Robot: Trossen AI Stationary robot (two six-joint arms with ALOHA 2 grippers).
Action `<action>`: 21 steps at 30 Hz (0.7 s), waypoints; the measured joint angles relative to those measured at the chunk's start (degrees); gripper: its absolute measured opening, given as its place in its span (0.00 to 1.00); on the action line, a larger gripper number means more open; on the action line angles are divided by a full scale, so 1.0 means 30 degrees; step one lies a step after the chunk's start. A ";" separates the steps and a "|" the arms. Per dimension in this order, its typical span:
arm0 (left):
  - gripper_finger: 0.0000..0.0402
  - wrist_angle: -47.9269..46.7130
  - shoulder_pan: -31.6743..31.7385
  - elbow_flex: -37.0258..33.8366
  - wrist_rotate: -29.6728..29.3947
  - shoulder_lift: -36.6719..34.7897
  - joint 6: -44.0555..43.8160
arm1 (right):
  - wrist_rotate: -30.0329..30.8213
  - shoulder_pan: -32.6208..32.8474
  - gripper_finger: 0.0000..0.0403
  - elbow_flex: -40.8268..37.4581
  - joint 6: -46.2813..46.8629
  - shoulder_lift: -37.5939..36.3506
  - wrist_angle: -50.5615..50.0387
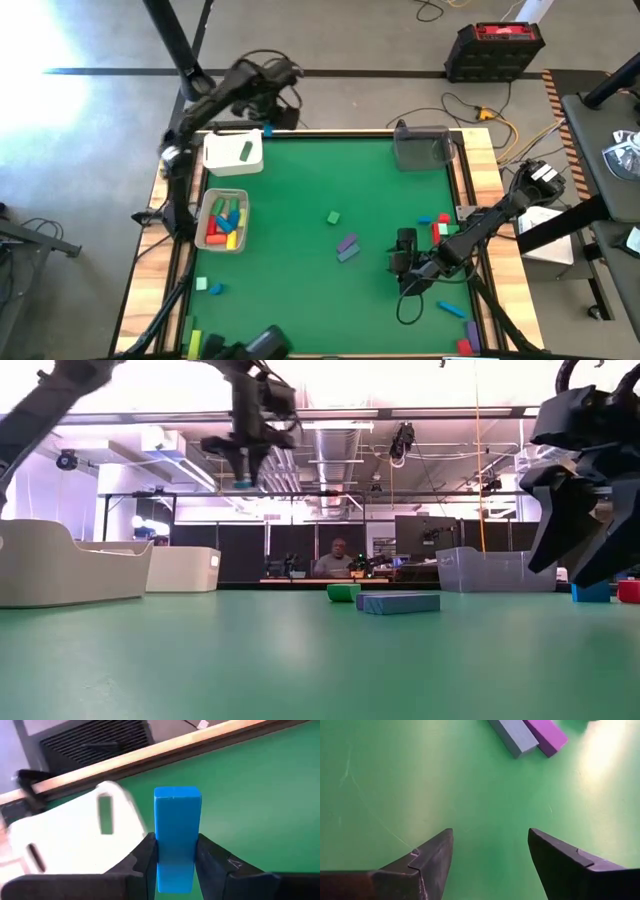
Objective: Sort blocks by size
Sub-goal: Put the blue rectangular block into the white bin
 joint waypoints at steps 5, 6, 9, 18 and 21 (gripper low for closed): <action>0.20 0.0396 0.1120 -0.5637 -0.0484 -0.3427 -0.0254 | 0.0003 -0.0032 0.60 0.0000 -0.0218 0.0000 0.0527; 0.20 0.0721 0.1494 -0.6949 -0.0719 -0.4002 -0.0466 | 0.0007 -0.0036 0.60 0.0000 -0.0218 0.0000 0.0603; 0.20 0.1865 0.2643 -1.0467 -0.0568 -0.5604 -0.1054 | 0.0014 -0.0058 0.61 0.0000 -0.0186 0.0000 0.0949; 0.20 0.6902 0.6115 -1.5883 0.0714 -0.5646 -0.1023 | 0.0007 -0.0095 0.64 0.0000 0.0146 0.0000 0.1513; 0.20 0.7545 0.6767 -1.6310 0.0933 -0.4855 -0.0633 | -0.0004 -0.0238 0.65 0.0000 0.0307 0.0000 0.1502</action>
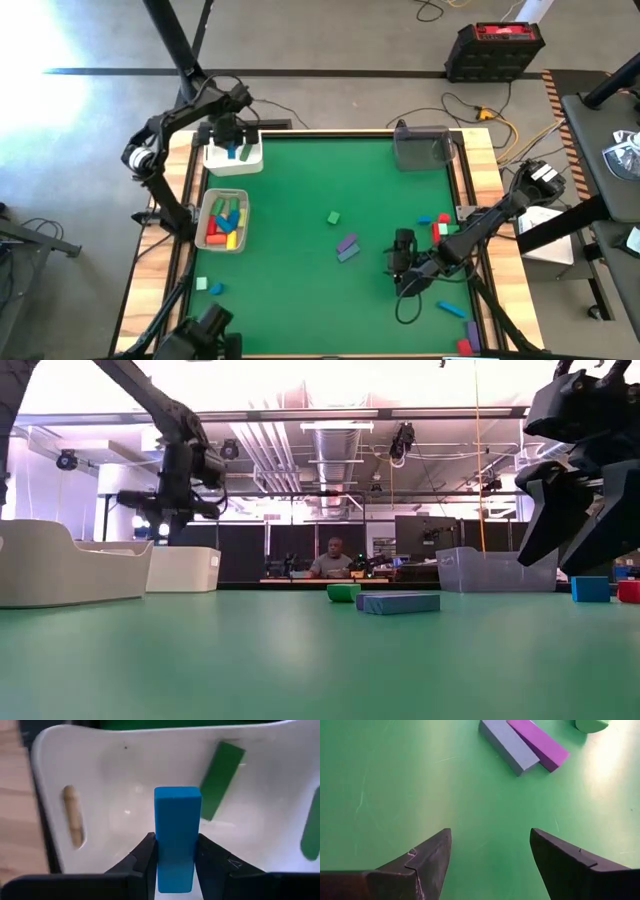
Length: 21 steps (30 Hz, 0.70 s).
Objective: Sort blocks by size
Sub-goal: Put the blue rectangular block into the white bin
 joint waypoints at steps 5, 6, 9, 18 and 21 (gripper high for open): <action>0.20 0.1104 0.0781 -0.0165 0.0320 0.1457 0.0637 | 0.0003 -0.0432 0.66 0.0000 0.0218 0.0000 -0.0017; 0.20 0.1273 0.0944 -0.0165 0.0329 0.1707 0.0654 | 0.0001 -0.0528 0.66 -0.0003 0.0225 0.0000 -0.0023; 0.20 0.1379 0.1362 -0.0197 0.0773 0.2562 0.0977 | -0.0017 -0.0746 0.66 -0.0007 0.0257 0.0000 -0.0046; 0.25 0.1471 0.1334 -0.0325 0.1285 0.4046 0.1795 | -0.0505 -0.1385 0.64 -0.0015 0.0538 0.0000 -0.0135; 0.38 0.1450 0.1308 -0.0412 0.1228 0.4265 0.2486 | -0.0095 -0.1389 0.65 -0.0015 0.0748 0.0000 -0.0142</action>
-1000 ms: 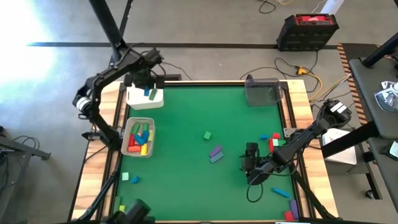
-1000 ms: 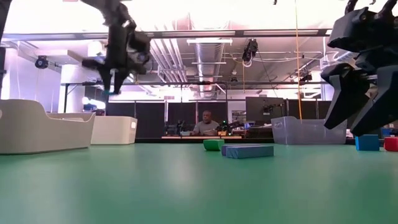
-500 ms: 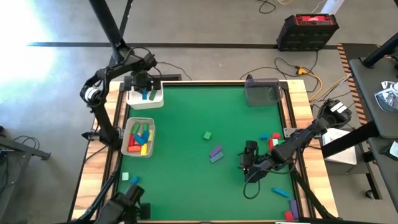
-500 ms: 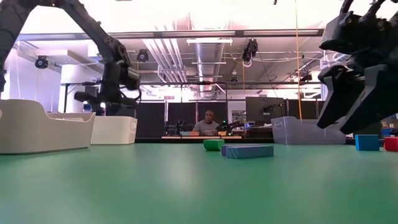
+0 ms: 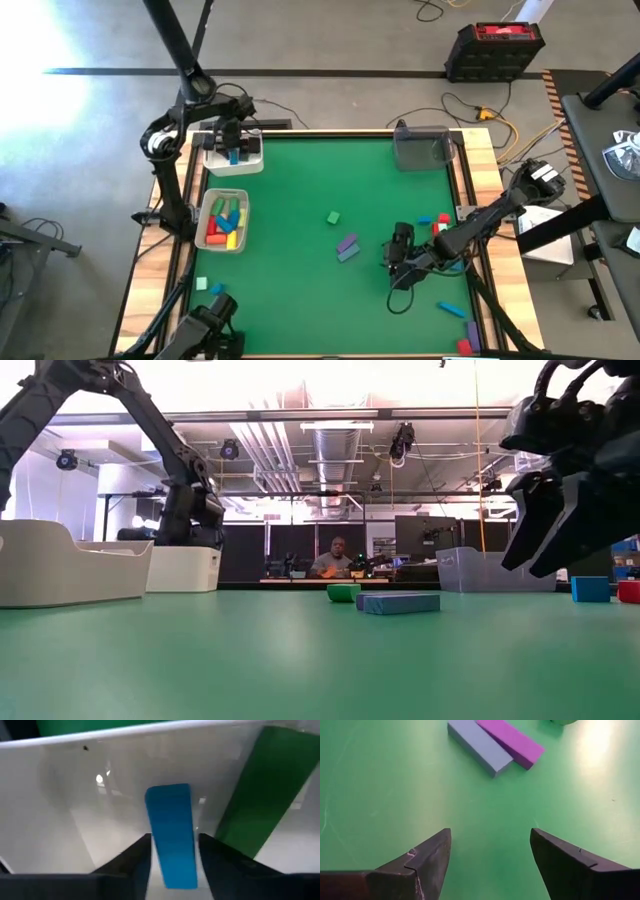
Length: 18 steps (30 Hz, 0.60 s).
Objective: Sort blocks by size
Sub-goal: Put the blue rectangular block into the white bin, then put the violet rectangular block into the white bin
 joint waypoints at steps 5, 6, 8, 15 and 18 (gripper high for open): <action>0.56 -0.0516 -0.0151 -0.0007 -0.0943 -0.0290 0.0579 | 0.0252 0.0002 0.70 0.0000 0.0191 0.0000 0.0001; 0.59 -0.0620 -0.0175 -0.0007 -0.1045 -0.0513 0.0670 | 0.0252 0.0002 0.71 0.0000 0.0191 0.0000 0.0004; 0.64 -0.1008 -0.0279 0.0000 -0.1126 -0.1061 0.0685 | 0.0252 0.0002 0.74 0.0000 0.0171 0.0000 -0.0003; 0.69 -0.1482 -0.1774 0.0357 -0.1119 -0.4446 0.1093 | 0.0635 0.0002 0.81 0.0000 0.0272 0.0000 0.0000; 0.69 -0.1008 -0.3377 0.0090 -0.1138 -0.6532 0.1170 | 0.0660 0.0002 0.83 0.0000 0.0373 0.0000 0.0000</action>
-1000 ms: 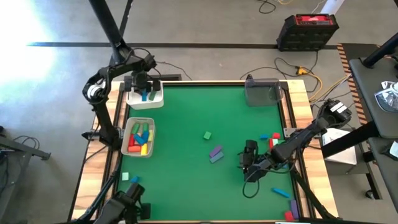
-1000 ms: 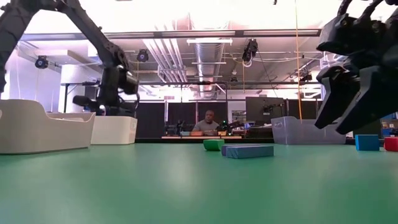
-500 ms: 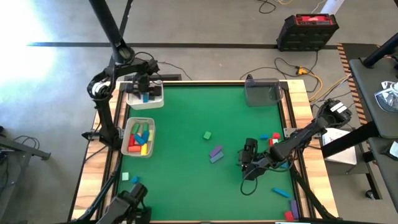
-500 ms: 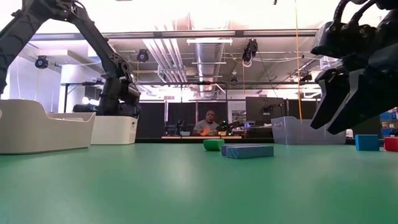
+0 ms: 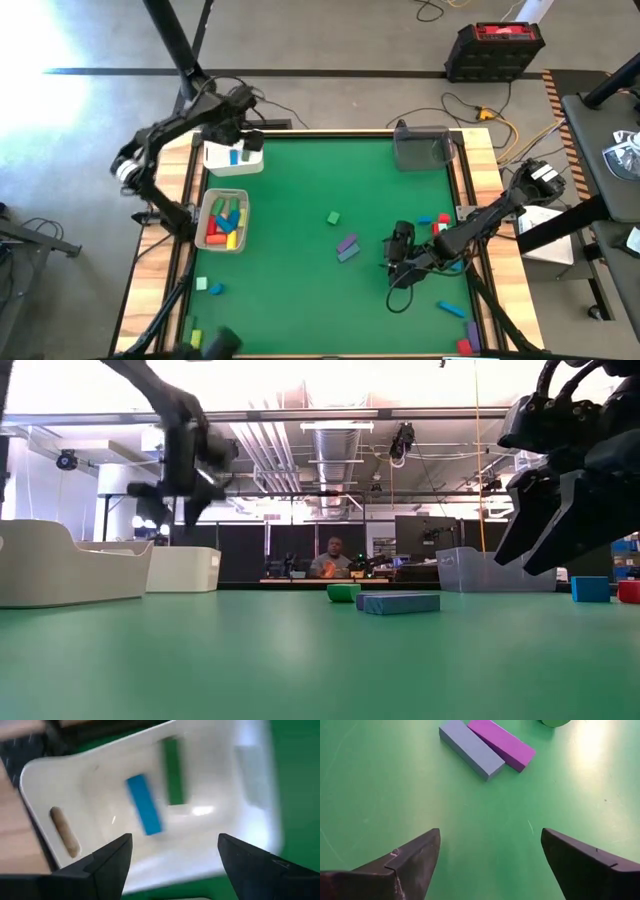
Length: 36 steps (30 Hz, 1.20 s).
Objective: Sort blocks by size
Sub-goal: Put the violet rectangular block into the white bin
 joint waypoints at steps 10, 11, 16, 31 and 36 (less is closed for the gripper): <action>0.67 0.9195 -1.1262 -0.4909 0.0008 -0.4810 0.0282 | 0.0000 0.0000 0.86 0.0000 -0.0794 0.0000 0.0000; 0.67 1.0420 -1.2499 -0.5515 -0.0003 -0.4797 -0.0012 | 0.0085 0.0000 0.86 0.0000 -0.0822 0.0000 0.0007; 0.66 1.7233 -1.8016 -0.7539 -0.2369 -0.3426 -0.1661 | 0.1424 0.0007 0.85 -0.0015 -0.2533 0.0002 0.0059; 0.66 2.8154 -2.3830 -0.5174 -1.2323 0.6892 -0.0355 | 0.1455 0.0051 0.78 -0.0051 -0.4328 0.0109 0.0640; 0.66 2.6107 -2.3551 -0.2562 -1.2140 0.8880 -0.0169 | 0.1432 0.0100 0.79 -0.0071 -0.3228 0.0109 0.0581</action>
